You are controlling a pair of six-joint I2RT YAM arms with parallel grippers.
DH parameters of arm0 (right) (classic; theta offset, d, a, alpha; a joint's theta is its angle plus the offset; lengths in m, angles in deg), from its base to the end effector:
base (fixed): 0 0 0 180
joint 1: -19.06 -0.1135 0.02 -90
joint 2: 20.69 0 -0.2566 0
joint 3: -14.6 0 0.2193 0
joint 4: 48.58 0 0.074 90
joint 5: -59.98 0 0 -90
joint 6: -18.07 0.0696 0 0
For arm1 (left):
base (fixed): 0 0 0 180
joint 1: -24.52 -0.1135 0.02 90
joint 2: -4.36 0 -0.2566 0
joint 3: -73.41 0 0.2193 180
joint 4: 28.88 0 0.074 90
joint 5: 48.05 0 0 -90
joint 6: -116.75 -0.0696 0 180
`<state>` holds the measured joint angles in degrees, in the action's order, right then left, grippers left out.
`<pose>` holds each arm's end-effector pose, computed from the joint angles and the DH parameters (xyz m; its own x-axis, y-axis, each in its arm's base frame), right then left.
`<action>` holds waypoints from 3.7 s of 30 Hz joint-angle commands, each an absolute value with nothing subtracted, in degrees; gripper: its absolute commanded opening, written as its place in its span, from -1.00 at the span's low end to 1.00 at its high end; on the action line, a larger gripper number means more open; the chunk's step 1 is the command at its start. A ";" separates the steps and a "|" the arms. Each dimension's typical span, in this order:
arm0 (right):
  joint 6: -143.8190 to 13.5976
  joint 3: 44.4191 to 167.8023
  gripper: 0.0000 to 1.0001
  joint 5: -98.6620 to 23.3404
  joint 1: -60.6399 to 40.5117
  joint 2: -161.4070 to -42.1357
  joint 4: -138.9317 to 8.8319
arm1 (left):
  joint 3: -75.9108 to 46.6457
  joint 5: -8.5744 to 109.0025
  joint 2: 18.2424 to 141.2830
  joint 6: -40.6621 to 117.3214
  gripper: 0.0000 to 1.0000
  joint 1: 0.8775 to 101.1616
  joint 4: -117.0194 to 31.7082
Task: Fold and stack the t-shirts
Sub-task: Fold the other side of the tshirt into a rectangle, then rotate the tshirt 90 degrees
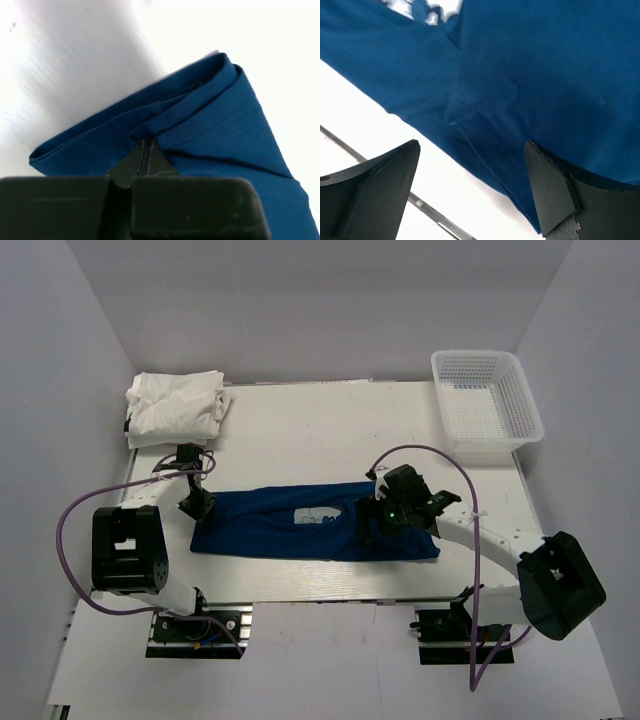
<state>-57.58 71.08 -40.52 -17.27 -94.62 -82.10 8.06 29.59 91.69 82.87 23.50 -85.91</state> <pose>0.1922 0.1571 0.1837 -0.7736 -0.2664 -0.5750 -0.4988 0.8156 0.2932 0.2382 0.0191 0.1484 -0.4988 -0.8200 -0.2807 -0.8473 0.5295 -0.0411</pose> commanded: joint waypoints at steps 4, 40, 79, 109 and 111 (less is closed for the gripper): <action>-58.04 68.36 0.81 -35.93 -17.32 -99.17 -78.62 | 2.61 29.21 89.35 81.69 -1.00 23.20 -85.80; -52.41 67.92 0.81 -37.13 -16.97 -110.26 -78.16 | 6.04 13.74 86.61 83.09 0.99 22.67 -83.60; -51.44 105.49 0.81 -30.38 -7.57 -138.98 -82.73 | 31.33 59.17 72.75 77.18 0.99 32.69 -77.64; -58.83 132.44 0.81 -38.45 -3.96 -139.79 -97.24 | -6.36 53.29 96.19 57.53 0.99 59.75 -86.50; -59.62 130.59 0.81 -39.33 -3.79 -140.04 -96.45 | -6.98 52.59 96.20 53.39 0.99 62.39 -87.39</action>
